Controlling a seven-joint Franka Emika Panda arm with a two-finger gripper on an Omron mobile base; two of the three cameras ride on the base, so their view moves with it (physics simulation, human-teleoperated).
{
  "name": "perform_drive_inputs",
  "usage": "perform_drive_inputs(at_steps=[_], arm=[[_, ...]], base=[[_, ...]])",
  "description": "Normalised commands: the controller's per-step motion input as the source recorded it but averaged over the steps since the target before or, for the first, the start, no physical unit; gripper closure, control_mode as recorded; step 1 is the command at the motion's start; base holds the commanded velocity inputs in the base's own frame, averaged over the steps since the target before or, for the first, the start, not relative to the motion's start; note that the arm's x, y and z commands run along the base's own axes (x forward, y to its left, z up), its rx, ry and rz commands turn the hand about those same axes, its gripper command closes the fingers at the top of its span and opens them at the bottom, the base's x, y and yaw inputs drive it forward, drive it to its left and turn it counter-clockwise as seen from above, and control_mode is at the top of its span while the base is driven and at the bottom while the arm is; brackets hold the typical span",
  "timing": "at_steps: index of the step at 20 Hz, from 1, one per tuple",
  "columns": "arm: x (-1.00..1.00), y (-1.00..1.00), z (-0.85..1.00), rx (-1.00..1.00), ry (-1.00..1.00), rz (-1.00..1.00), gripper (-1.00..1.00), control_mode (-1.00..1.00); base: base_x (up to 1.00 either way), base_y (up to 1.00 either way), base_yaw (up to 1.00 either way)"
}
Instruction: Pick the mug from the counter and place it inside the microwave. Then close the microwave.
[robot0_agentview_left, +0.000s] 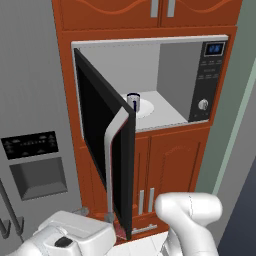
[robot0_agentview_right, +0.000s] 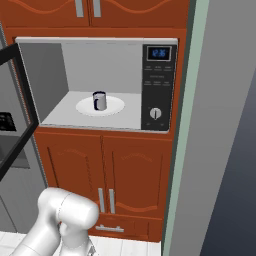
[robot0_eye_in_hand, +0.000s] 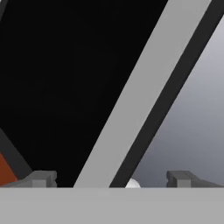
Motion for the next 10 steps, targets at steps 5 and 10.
perform_drive_inputs(at_steps=[5, 10], arm=[[0.00, 0.11, 0.00, -0.01, -0.05, -0.01, -1.00, -1.00], [0.00, 0.00, 0.00, 0.00, -0.03, -0.01, -1.00, -1.00]], base=[[0.00, 0.00, 0.00], [0.00, 0.00, 0.00]])
